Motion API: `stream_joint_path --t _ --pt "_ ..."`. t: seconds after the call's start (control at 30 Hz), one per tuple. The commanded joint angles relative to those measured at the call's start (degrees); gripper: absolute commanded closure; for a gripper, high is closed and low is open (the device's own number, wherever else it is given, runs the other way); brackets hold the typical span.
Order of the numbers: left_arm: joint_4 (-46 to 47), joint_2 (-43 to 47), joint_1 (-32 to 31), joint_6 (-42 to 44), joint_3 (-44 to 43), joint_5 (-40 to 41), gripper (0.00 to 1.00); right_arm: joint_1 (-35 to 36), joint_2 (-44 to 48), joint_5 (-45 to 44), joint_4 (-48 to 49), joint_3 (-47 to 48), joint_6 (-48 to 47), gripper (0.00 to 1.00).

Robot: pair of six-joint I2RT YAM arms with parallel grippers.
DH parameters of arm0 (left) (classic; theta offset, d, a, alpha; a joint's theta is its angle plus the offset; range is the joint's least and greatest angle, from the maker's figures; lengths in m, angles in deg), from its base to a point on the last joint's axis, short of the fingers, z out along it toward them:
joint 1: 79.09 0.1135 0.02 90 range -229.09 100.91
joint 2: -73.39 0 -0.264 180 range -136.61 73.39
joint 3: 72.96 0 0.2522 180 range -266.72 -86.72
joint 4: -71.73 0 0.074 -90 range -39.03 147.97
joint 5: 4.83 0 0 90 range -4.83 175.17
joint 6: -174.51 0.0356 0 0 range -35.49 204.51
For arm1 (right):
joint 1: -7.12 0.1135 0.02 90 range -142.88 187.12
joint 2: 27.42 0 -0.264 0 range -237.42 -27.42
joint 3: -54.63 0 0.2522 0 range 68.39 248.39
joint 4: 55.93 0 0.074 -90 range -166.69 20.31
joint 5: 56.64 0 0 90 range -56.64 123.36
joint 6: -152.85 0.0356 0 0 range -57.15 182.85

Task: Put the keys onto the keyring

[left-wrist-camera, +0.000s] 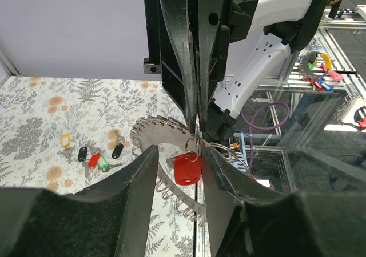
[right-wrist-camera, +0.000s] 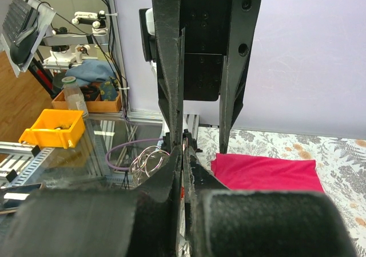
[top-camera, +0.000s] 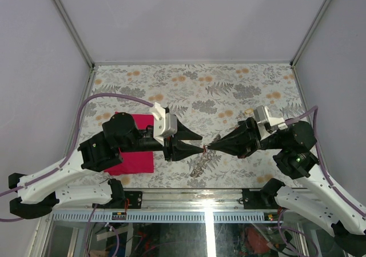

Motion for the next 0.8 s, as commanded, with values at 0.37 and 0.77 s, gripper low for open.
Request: stream_joint_path --t 0.37,0.77 --pt "4.63 -0.36 -0.17 1.06 -1.29 -1.35 0.78 0.1 -1.86 0.86 6.14 1.64 1.15 1.0" --pt "3.69 -0.72 -0.21 1.53 -1.08 -0.4 0.79 0.1 -0.47 -0.88 5.91 1.47 0.63 1.0"
